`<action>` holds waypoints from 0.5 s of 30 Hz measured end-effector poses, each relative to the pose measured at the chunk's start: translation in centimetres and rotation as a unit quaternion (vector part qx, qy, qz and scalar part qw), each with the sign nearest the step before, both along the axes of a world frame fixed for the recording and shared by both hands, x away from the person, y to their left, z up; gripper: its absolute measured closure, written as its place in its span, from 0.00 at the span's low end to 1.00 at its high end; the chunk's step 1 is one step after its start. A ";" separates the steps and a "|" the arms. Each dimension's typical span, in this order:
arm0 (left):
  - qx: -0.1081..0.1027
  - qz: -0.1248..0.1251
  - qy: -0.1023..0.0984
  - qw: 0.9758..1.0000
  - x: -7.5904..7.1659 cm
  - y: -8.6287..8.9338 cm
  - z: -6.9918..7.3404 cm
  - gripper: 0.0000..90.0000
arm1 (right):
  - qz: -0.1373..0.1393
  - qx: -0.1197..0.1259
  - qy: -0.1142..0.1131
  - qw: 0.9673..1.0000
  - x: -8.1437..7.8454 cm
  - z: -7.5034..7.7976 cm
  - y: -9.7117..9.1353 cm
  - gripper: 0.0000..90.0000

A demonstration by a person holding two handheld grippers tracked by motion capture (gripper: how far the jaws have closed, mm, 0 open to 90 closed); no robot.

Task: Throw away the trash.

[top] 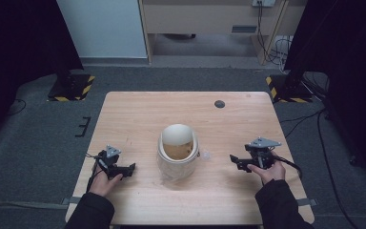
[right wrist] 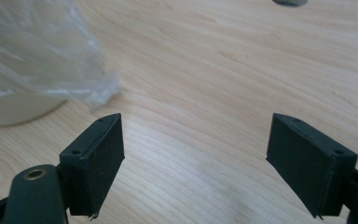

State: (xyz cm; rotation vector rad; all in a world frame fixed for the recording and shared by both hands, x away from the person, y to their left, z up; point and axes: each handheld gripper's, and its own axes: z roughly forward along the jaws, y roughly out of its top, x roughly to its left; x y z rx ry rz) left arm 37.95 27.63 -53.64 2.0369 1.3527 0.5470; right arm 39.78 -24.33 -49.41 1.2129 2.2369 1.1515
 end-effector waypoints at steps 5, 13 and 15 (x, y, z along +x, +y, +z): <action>-0.001 0.000 0.000 1.000 0.0 0.0 0.0 0.00 | -0.010 -0.029 0.015 0.999 0.7 -1.3 -0.8 0.19; -0.001 -0.002 0.000 1.000 0.0 0.1 0.0 0.00 | -0.016 -0.062 0.023 0.998 1.1 -2.1 -1.7 0.15; -0.001 -0.002 0.000 1.000 0.0 0.1 0.0 0.00 | -0.020 -0.071 0.023 0.997 1.1 -2.2 -1.9 0.15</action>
